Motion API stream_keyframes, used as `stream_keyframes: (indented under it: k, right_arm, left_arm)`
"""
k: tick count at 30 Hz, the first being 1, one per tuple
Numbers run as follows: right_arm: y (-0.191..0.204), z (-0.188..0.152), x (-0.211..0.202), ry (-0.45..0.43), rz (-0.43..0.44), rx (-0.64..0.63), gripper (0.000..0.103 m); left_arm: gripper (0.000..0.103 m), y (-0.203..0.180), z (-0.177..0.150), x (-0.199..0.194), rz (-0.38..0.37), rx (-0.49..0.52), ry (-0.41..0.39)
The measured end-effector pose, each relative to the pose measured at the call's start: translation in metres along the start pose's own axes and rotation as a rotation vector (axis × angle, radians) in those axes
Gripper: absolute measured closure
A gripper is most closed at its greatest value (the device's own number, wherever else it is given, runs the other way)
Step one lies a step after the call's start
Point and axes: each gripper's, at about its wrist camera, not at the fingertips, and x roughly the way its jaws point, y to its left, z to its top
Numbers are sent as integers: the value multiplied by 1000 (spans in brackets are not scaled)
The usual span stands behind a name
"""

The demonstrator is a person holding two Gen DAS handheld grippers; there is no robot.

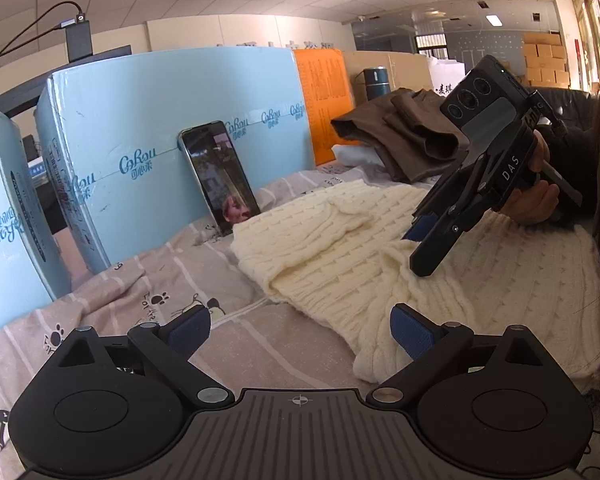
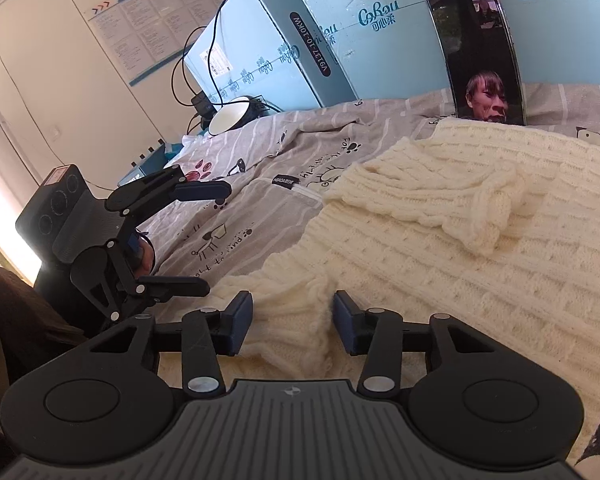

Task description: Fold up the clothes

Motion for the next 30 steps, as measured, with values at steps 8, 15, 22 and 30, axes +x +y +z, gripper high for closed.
stream_keyframes:
  k: [8,15,22,30]
  right_arm:
    - [15,-3,-10,-9,-24,-7,77]
    - [33,-11,-26,-28,-27,40,81]
    - [44,-4,-32,-91,0,156,84]
    - [60,17,-8,-169,250,276,80]
  left_arm:
    - [5,-5,-1,-10,-17,26,-49]
    - [4,-8,-2,-16,-18,34,-86]
    - [4,-26,1,-30,-92,30,-160]
    - [4,-73,6,-4,238,44,-33]
